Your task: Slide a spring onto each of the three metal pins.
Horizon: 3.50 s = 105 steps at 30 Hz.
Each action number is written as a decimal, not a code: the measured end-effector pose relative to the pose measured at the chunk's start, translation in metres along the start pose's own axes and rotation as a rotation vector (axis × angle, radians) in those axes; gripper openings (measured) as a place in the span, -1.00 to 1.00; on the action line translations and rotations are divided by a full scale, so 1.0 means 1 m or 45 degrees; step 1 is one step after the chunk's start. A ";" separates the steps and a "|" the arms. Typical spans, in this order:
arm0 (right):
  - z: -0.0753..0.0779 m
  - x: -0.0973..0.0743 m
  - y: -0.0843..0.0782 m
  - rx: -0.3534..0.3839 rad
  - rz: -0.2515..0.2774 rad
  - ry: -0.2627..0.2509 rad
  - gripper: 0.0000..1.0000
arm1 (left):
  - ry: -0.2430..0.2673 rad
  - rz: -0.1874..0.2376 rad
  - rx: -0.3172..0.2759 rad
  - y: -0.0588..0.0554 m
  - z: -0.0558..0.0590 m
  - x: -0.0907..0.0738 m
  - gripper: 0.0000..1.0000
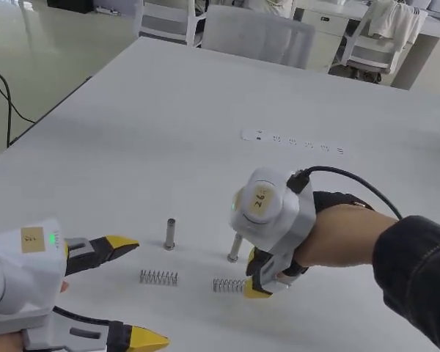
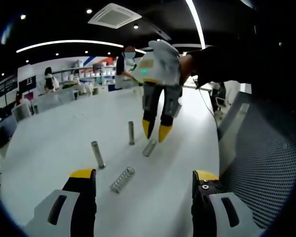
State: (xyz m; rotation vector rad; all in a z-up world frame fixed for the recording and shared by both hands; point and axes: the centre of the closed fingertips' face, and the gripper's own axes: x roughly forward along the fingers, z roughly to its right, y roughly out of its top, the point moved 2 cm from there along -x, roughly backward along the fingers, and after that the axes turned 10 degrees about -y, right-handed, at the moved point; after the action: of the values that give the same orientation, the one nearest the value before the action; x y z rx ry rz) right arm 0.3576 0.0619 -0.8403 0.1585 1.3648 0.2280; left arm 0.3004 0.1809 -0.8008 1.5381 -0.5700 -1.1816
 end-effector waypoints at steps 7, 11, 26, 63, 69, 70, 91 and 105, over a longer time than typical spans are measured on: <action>-0.002 0.006 0.002 -0.008 -0.002 0.003 -0.74 | -0.003 0.000 -0.003 -0.001 0.000 0.001 0.51; -0.003 0.010 0.001 -0.023 -0.023 -0.004 -0.76 | -0.003 0.000 -0.005 -0.001 0.001 0.001 0.51; -0.004 0.011 0.003 0.041 -0.058 -0.007 -0.84 | -0.010 0.001 -0.006 0.000 0.002 0.001 0.50; -0.018 -0.025 0.010 0.149 0.043 -0.011 -0.85 | -0.080 0.010 0.044 0.009 0.013 0.012 0.42; -0.019 -0.039 0.020 0.134 0.086 -0.017 -0.85 | -0.088 0.018 0.051 0.013 0.015 0.013 0.39; -0.020 -0.040 0.021 0.131 0.089 -0.017 -0.85 | -0.089 0.021 0.052 0.014 0.015 0.013 0.39; -0.032 -0.057 0.043 0.013 0.132 -0.022 -0.85 | -0.152 0.073 0.121 0.033 0.019 0.020 -0.05; -0.038 -0.058 0.047 -0.039 0.141 -0.004 -0.85 | -0.214 0.094 0.168 0.042 0.025 0.028 -0.43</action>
State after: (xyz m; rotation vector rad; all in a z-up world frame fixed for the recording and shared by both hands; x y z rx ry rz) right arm 0.3058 0.0915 -0.7818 0.2092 1.3505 0.3408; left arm 0.2982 0.1326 -0.7714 1.5224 -0.8242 -1.2444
